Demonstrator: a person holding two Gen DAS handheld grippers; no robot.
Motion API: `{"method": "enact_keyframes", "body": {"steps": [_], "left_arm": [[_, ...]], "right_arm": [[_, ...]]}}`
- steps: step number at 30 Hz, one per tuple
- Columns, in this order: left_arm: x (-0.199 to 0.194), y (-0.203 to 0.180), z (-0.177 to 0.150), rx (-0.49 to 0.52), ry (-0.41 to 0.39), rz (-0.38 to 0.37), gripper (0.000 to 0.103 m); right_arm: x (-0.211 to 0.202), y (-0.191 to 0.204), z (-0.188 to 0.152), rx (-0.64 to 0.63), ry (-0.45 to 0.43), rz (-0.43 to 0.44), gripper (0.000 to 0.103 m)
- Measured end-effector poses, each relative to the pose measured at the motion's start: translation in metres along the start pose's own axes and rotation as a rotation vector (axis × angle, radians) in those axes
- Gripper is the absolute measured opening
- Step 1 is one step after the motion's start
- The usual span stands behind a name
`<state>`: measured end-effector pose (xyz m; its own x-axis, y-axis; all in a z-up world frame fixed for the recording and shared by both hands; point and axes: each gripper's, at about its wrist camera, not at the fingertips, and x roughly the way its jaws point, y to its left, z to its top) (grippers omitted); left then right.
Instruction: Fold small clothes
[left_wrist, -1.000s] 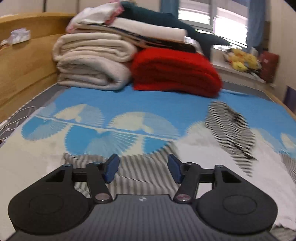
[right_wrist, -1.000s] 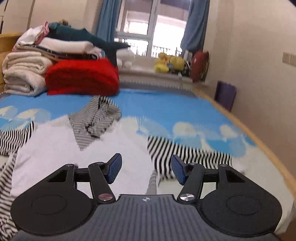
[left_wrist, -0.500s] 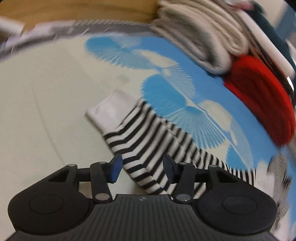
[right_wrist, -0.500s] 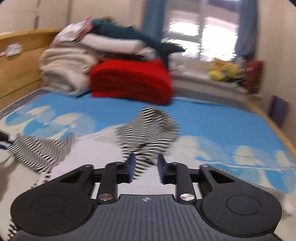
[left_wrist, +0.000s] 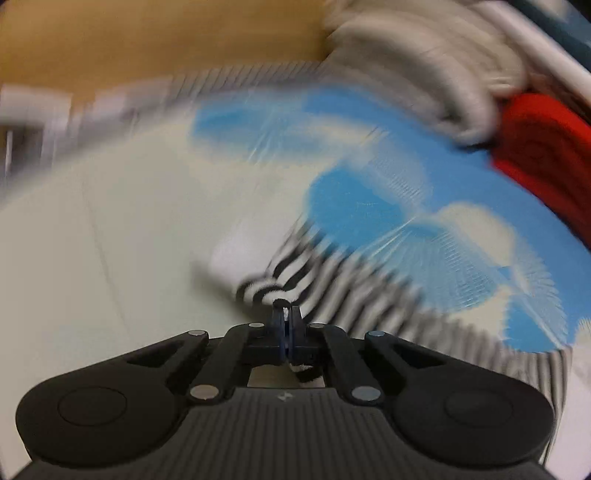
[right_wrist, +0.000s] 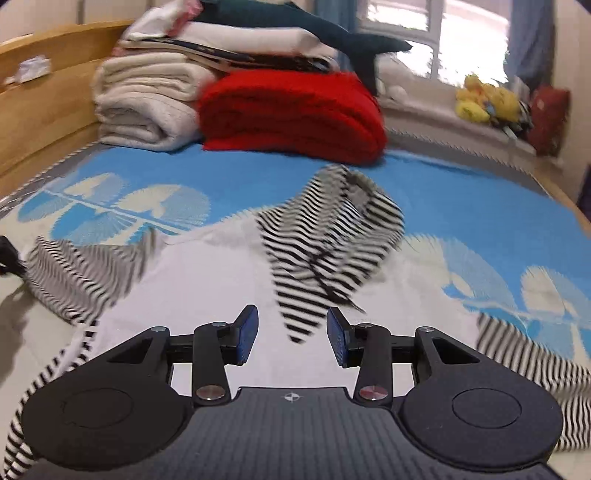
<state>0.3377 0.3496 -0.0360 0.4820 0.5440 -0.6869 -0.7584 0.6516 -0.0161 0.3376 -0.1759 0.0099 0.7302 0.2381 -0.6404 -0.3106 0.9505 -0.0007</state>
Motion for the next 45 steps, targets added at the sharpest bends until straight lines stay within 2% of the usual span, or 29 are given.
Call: {"method": "enact_keyframes", "body": {"steps": [1,2,3,5,8,11,12,13,15,17,20,23,27,35,38,41,45], "left_arm": [[-0.026,-0.022,0.004,0.060,-0.079,-0.046,0.001],[-0.047,-0.040,0.006,0.089,-0.125,-0.105,0.001],[-0.072,-0.060,0.005,0.108,-0.159,-0.188,0.001],[-0.115,-0.100,-0.005,0.155,-0.175,-0.344,0.001],[-0.173,-0.161,-0.039,0.280,-0.124,-0.621,0.002],[-0.207,-0.203,-0.082,0.453,0.002,-0.893,0.009],[-0.211,-0.211,-0.092,0.499,0.041,-0.950,0.010],[-0.212,-0.214,-0.096,0.516,0.063,-0.958,0.010],[-0.199,-0.213,-0.093,0.460,0.112,-0.911,0.012],[-0.178,-0.205,-0.082,0.377,0.146,-0.824,0.012],[-0.154,-0.198,-0.064,0.319,0.129,-0.651,0.013],[-0.136,-0.187,-0.048,0.259,0.141,-0.556,0.013],[-0.129,-0.182,-0.037,0.160,0.192,-0.537,0.014],[-0.126,-0.173,-0.019,0.091,0.211,-0.484,0.014],[-0.124,-0.172,-0.015,0.102,0.208,-0.480,0.014],[-0.119,-0.171,-0.013,0.109,0.217,-0.463,0.014],[-0.118,-0.171,-0.014,0.137,0.214,-0.461,0.014]], "right_arm": [[0.002,-0.006,0.000,0.022,0.008,-0.017,0.043],[0.002,-0.012,0.000,0.045,0.012,-0.027,0.043],[0.002,-0.020,0.000,0.079,0.018,-0.037,0.042],[0.001,-0.035,0.001,0.154,0.027,-0.046,0.040],[0.003,-0.059,-0.004,0.280,0.048,-0.061,0.038],[0.011,-0.078,-0.012,0.375,0.074,-0.112,0.038],[0.014,-0.085,-0.015,0.405,0.089,-0.126,0.038],[0.018,-0.091,-0.018,0.439,0.104,-0.130,0.038],[0.023,-0.100,-0.023,0.497,0.117,-0.117,0.039],[0.030,-0.102,-0.026,0.528,0.133,-0.103,0.039],[0.041,-0.098,-0.030,0.547,0.135,-0.041,0.039],[0.057,-0.091,-0.035,0.547,0.163,-0.016,0.039],[0.083,-0.095,-0.041,0.661,0.221,0.012,0.039],[0.123,-0.108,-0.052,0.843,0.269,-0.013,0.037],[0.130,-0.111,-0.057,0.900,0.228,0.015,0.003],[0.119,-0.110,-0.050,0.901,0.135,0.022,0.002],[0.061,-0.108,-0.022,0.863,-0.128,0.022,0.002]]}}
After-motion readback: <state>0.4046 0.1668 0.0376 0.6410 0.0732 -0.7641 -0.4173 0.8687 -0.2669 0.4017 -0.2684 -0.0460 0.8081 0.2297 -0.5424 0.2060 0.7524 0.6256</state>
